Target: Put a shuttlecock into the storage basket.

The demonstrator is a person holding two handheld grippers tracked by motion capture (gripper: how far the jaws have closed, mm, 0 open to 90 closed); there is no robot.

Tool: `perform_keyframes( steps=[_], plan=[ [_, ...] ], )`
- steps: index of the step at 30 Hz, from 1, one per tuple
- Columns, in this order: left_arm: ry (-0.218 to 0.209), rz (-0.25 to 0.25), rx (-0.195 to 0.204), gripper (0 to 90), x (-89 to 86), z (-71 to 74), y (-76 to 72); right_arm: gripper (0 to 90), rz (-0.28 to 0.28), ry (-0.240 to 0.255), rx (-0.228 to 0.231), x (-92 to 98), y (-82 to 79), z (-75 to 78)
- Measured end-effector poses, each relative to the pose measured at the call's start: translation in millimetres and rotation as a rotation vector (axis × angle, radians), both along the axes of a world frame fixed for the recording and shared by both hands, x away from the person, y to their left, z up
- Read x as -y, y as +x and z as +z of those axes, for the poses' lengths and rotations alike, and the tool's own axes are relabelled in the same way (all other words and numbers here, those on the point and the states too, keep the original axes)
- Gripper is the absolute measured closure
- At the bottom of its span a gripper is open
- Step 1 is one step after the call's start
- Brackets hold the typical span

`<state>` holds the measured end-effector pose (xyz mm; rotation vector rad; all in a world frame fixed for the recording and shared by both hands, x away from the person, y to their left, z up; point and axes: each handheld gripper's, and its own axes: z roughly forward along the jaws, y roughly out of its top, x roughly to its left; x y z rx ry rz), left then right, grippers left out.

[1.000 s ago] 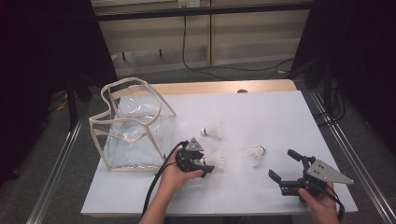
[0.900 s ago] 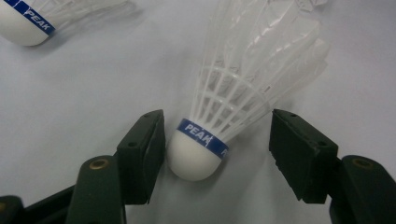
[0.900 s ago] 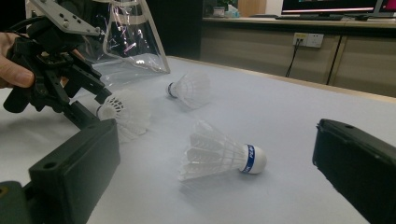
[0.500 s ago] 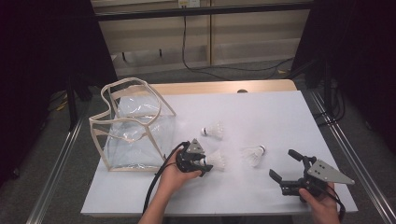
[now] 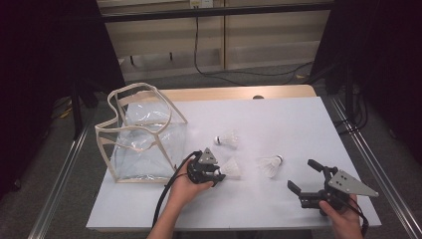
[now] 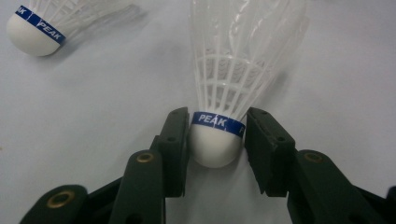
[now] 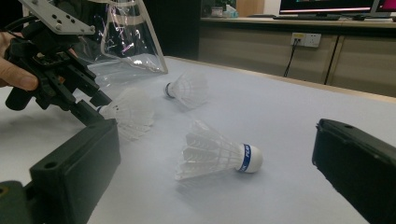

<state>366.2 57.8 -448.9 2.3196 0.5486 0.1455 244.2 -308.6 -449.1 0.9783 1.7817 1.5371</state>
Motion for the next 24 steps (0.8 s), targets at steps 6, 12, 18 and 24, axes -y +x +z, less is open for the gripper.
perform_keyframes(
  steps=[6,12,18,24],
  plan=[
    [-0.017,0.012,-0.012,64.3,0.0,-0.4,-0.2,1.0,0.0,0.0,-0.001,0.1,-0.3,0.1],
    [-0.013,0.018,-0.023,64.7,-0.1,0.6,-0.3,1.0,0.004,0.001,0.0,0.3,-0.5,0.1],
    [-0.035,0.03,-0.072,65.0,-2.2,2.4,0.1,1.1,0.008,-0.002,0.008,0.5,-0.5,0.8],
    [-0.061,0.044,-0.104,65.0,-4.1,4.4,0.7,1.1,0.005,0.001,0.007,1.4,-0.3,0.9]
  ],
)
